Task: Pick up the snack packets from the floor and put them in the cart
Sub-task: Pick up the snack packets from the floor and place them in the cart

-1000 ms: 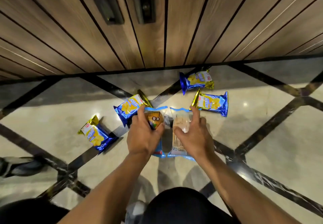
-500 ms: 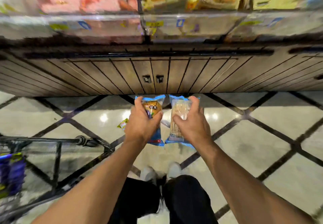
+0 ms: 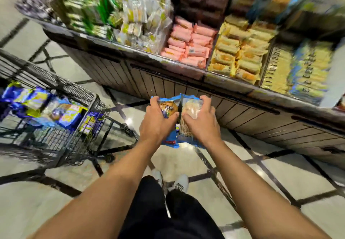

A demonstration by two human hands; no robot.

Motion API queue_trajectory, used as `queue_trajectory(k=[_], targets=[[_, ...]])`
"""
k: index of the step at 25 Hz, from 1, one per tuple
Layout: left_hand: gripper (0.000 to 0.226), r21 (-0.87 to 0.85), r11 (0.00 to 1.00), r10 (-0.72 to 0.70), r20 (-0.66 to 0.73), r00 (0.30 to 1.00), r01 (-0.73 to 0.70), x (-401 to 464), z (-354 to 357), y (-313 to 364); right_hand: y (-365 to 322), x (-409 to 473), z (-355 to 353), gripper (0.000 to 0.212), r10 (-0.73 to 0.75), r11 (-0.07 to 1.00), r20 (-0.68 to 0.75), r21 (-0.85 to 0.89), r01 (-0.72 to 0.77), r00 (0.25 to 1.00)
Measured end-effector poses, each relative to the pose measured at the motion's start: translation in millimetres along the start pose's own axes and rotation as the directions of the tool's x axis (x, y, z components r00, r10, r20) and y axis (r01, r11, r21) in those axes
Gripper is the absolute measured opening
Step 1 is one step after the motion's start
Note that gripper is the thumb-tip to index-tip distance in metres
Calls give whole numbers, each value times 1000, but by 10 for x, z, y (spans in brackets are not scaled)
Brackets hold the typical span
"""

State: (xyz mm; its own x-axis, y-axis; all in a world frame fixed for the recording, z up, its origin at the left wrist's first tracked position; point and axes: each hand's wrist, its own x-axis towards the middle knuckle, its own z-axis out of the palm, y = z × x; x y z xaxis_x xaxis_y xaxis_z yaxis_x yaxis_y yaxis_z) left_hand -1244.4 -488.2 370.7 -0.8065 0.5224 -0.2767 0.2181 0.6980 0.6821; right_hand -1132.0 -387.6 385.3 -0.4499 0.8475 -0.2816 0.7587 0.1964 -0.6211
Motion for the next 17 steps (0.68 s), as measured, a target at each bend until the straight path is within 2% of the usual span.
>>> queue_trajectory(k=[4,10,14,17], targets=[[81,25,1000,-15,-80,997,17,-284,-512,-198,-388,-325,141,70,-127,991,125,-22,131,984],[81,-45,995,-96,-215,972,88,-693,-1204,-806,-898,-865,519,67,-300,946,255,-46,322,919],[82,-128,978,-195,-263,945,166,-1015,-1637,-1343,-1214,-1303,905,69,-354,917,323,-65,394,878],[82,-123,970,-237,-305,922,208,-1337,-2065,-1810,-1493,-1732,1283,67,-386,900,359,-57,432,850]])
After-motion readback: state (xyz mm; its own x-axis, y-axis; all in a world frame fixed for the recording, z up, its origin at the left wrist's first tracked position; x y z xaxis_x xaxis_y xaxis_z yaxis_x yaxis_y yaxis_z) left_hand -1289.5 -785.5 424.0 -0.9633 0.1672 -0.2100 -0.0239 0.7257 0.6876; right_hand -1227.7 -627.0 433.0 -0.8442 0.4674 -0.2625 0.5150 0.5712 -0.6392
